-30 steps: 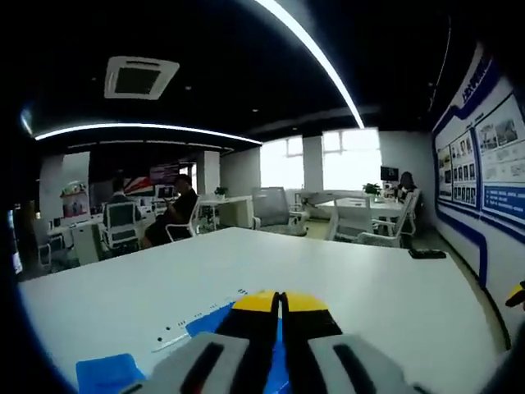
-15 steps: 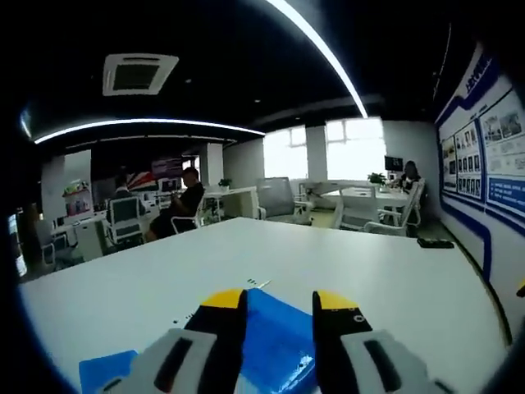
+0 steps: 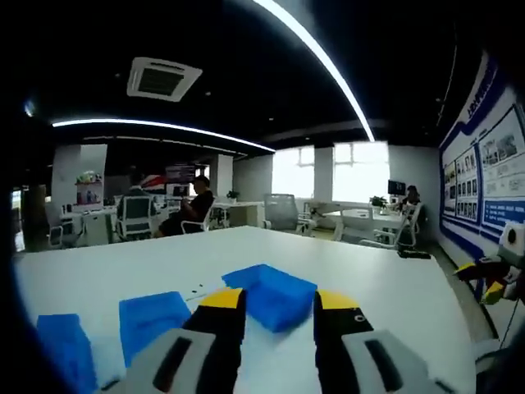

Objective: Pick up the resistors one by one and place each resistor into its matching bin, sorting the parts by color and model until every resistor is separated into the correct bin for its type

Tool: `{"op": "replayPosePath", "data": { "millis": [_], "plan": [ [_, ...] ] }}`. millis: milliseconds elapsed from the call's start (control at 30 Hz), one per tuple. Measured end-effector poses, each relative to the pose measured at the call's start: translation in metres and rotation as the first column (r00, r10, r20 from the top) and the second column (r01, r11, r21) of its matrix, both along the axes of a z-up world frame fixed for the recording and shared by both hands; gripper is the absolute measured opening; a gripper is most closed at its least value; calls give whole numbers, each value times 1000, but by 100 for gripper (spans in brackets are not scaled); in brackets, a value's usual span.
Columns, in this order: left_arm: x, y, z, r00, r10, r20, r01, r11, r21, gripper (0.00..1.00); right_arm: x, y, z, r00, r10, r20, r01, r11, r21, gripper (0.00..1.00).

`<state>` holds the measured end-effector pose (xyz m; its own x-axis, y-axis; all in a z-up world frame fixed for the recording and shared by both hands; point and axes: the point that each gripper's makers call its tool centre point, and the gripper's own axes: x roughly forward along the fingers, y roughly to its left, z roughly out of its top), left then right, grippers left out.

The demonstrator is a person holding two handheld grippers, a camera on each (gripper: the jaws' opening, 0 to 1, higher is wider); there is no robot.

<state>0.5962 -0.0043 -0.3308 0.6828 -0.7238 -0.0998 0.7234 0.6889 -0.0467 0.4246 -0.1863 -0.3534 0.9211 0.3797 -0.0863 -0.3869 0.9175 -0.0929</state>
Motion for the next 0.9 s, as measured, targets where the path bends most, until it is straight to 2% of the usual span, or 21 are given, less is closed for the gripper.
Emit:
{"op": "replayPosePath", "data": {
  "millis": [167, 233, 300, 467, 567, 767, 900],
  "plan": [
    [-51, 47, -3, 998, 50, 27, -49, 998, -31, 38, 5, 15, 3, 999, 55, 3, -55, 998, -15, 51],
    [-64, 58, -5, 998, 62, 26, -61, 997, -44, 38, 6, 22, 5, 997, 77, 7, -76, 997, -13, 51],
    [-83, 77, -8, 994, 108, 13, -106, 990, -88, 38, 7, 27, 6, 996, 92, 9, -92, 996, -16, 51],
    [-125, 109, -23, 988, 157, 12, -156, 985, -79, 42, 10, 42, 6, 989, 146, 10, -146, 989, -19, 52],
    [-147, 126, -30, 984, 178, 6, -178, 983, -52, 45, 10, 52, 5, 984, 176, 3, -176, 984, -32, 52],
    [-172, 147, -37, 978, 206, -18, -206, 978, -21, 49, 11, 60, 2, 979, 203, -9, -204, 978, -44, 53],
    [-175, 156, -39, 977, 210, -24, -210, 978, -5, 52, 10, 64, -1, 976, 216, -20, -217, 975, -49, 53]
  ]
}}
